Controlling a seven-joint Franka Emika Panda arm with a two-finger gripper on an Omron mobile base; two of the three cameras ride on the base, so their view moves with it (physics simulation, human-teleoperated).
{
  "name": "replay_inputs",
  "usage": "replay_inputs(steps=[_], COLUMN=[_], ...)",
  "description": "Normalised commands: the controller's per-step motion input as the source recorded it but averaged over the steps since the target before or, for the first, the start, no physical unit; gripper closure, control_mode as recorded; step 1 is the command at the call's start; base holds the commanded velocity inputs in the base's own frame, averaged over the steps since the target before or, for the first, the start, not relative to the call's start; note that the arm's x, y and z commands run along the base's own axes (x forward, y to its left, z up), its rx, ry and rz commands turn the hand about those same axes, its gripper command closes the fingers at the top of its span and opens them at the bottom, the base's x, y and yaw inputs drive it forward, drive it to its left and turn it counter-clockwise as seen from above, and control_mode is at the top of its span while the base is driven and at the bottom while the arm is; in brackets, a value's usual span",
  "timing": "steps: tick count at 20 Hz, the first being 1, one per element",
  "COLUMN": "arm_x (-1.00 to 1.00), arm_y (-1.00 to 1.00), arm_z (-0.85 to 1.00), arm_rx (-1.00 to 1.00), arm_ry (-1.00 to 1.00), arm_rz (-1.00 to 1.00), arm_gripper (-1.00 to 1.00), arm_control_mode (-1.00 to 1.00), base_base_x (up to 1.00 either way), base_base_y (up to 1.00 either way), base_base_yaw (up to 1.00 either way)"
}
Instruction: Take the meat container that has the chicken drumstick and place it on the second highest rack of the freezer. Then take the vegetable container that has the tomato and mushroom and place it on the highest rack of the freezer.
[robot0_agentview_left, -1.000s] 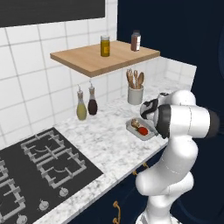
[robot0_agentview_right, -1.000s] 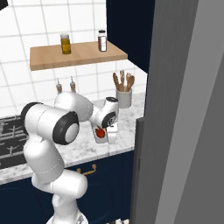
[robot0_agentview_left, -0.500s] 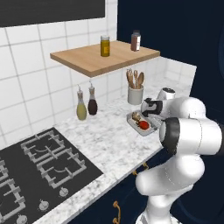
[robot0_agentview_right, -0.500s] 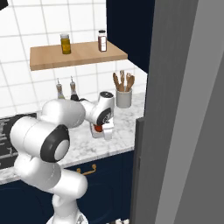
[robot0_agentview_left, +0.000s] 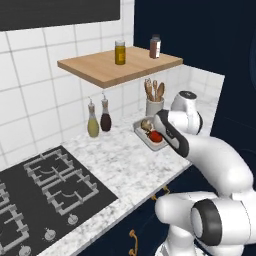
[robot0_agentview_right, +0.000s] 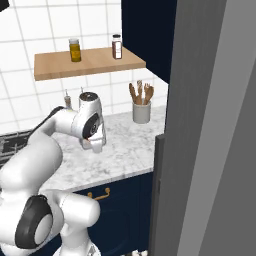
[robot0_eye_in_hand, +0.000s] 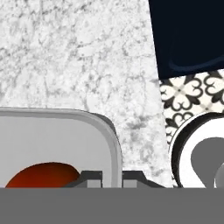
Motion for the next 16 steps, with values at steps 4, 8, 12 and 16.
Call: replay_inputs(steps=[4, 8, 12, 16], arm_x=[-1.00, 0.00, 0.00, 0.00], arm_y=[1.00, 0.00, 0.00, 0.00], arm_z=[0.61, 0.00, 0.00, 0.00], arm_rx=[0.02, 0.00, 0.00, 0.00], arm_ry=[0.17, 0.00, 0.00, 0.00], arm_rz=[0.00, 0.00, 0.00, 0.00], arm_gripper=[1.00, 1.00, 1.00, 1.00], arm_control_mode=[-1.00, 1.00, 1.00, 1.00], base_base_x=[0.00, -1.00, -1.00, -0.95], base_base_y=[0.00, 1.00, 0.82, 0.34], base_base_yaw=[0.00, -0.05, -0.41, -0.80])
